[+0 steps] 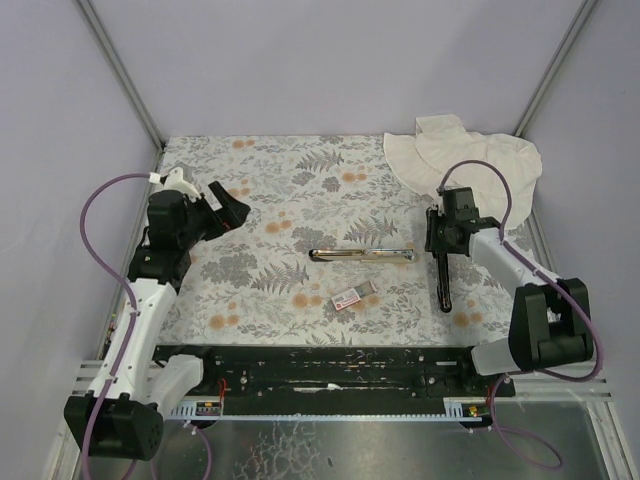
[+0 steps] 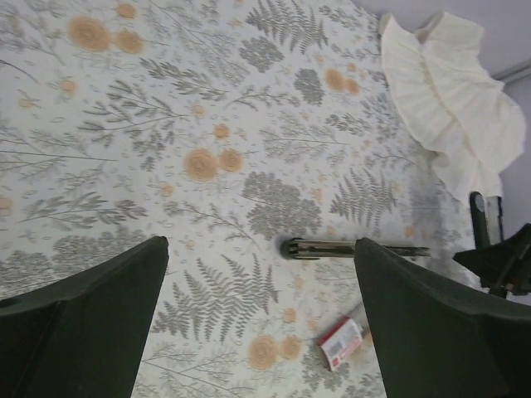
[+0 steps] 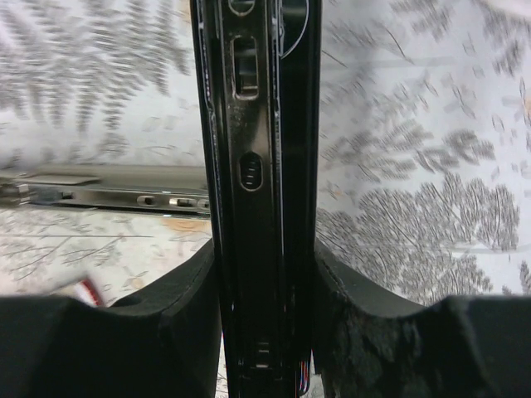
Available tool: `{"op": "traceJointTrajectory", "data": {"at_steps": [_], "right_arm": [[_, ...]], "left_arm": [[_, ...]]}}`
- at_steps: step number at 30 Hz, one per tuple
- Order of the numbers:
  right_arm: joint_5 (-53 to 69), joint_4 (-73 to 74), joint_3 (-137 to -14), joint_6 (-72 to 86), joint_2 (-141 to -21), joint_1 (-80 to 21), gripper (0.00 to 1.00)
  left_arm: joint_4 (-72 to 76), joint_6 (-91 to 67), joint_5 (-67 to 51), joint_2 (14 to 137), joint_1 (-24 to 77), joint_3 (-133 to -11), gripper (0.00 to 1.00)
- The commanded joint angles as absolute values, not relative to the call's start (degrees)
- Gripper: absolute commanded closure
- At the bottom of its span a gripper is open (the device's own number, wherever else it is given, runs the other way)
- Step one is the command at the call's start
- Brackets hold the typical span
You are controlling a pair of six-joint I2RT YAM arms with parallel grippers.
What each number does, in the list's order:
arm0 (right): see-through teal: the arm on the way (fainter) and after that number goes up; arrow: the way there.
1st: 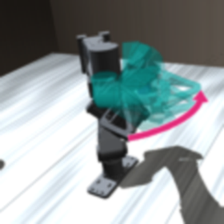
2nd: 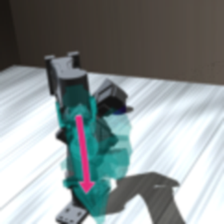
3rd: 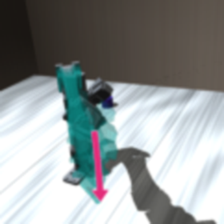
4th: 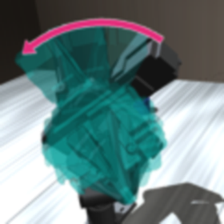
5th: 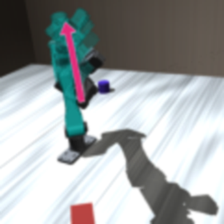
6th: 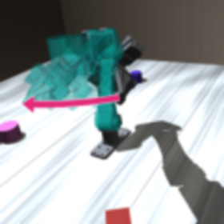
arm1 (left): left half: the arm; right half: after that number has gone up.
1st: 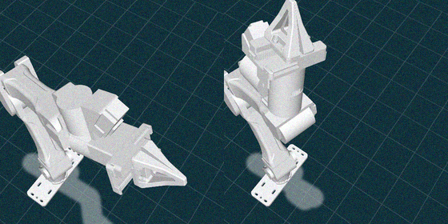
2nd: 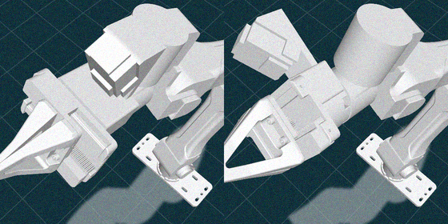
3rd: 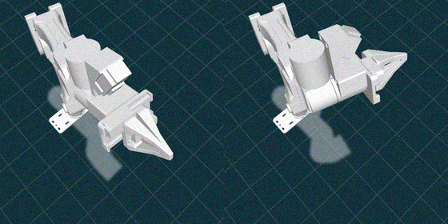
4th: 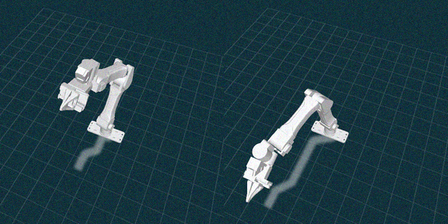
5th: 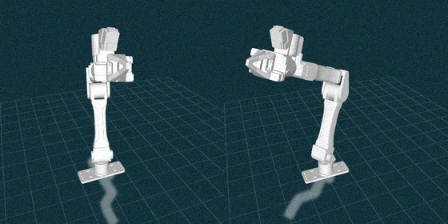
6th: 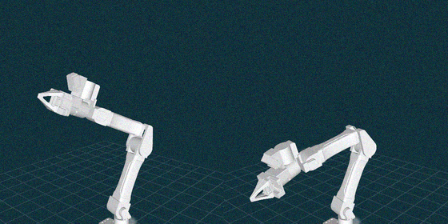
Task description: Load the staples into the stapler
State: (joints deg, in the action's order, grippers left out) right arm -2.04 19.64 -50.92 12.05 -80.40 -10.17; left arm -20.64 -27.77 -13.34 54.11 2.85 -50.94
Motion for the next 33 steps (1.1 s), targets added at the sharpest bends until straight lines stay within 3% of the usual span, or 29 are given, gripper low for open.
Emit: {"op": "traceJointTrajectory", "data": {"at_steps": [1,12,33], "right_arm": [[-5.4,18.4,-51.6,17.2,-83.6,-7.6,1.00],[-4.0,17.6,-50.7,18.6,-90.7,-6.9,0.99],[-2.9,14.7,-48.6,19.0,-94.1,-6.9,0.57]], "left_arm": [[-20.9,-21.4,-5.7,51.7,2.5,-49.0,0.07],[-20.6,-20.5,-2.6,49.3,2.4,-42.5,0.07],[-19.3,-21.0,-7.3,51.3,2.6,-40.6,0.08]]}}
